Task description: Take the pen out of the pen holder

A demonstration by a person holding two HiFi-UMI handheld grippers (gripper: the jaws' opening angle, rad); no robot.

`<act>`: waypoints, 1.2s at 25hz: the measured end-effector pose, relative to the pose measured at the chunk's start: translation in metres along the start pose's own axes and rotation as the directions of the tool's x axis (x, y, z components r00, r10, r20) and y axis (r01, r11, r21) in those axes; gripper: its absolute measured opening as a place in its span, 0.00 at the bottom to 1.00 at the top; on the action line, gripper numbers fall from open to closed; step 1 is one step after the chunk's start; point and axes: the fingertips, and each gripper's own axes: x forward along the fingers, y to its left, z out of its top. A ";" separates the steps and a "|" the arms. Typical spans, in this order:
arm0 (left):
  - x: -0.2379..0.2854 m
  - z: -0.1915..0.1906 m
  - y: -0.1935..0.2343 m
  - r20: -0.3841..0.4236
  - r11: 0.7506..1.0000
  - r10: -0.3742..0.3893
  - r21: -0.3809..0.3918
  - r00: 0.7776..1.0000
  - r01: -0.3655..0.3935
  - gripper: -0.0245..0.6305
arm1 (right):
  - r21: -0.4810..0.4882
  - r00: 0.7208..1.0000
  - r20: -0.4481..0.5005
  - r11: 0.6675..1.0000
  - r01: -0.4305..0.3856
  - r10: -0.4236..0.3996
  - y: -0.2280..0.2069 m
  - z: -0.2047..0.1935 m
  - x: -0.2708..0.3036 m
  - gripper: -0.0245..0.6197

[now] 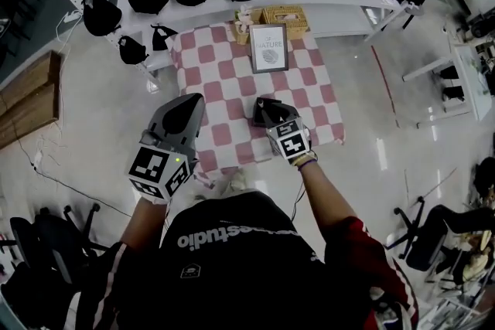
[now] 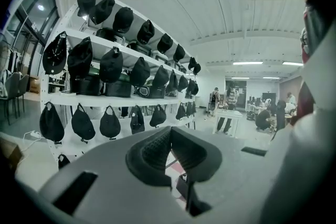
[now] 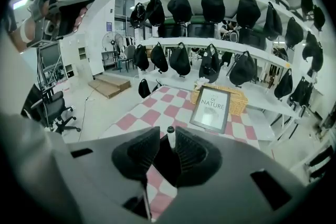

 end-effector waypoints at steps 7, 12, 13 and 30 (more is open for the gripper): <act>0.009 -0.006 0.012 -0.028 1.000 0.025 0.002 0.999 -0.025 0.04 | 0.013 0.998 -0.044 0.999 -0.033 0.033 -0.005 -0.017 0.031 0.19; 0.018 -0.015 0.012 -0.046 1.000 0.022 -0.010 0.999 -0.023 0.04 | 0.011 0.997 -0.063 0.998 -0.054 0.055 -0.004 -0.021 0.043 0.19; 0.020 -0.017 0.011 -0.052 1.000 0.021 -0.013 0.998 -0.022 0.04 | 0.013 0.996 -0.066 0.998 -0.056 0.056 -0.005 -0.022 0.046 0.19; 0.042 -0.021 0.008 -0.047 1.000 0.011 0.001 0.999 -0.011 0.04 | -0.022 0.995 -0.080 0.997 -0.068 0.066 -0.009 -0.026 0.071 0.16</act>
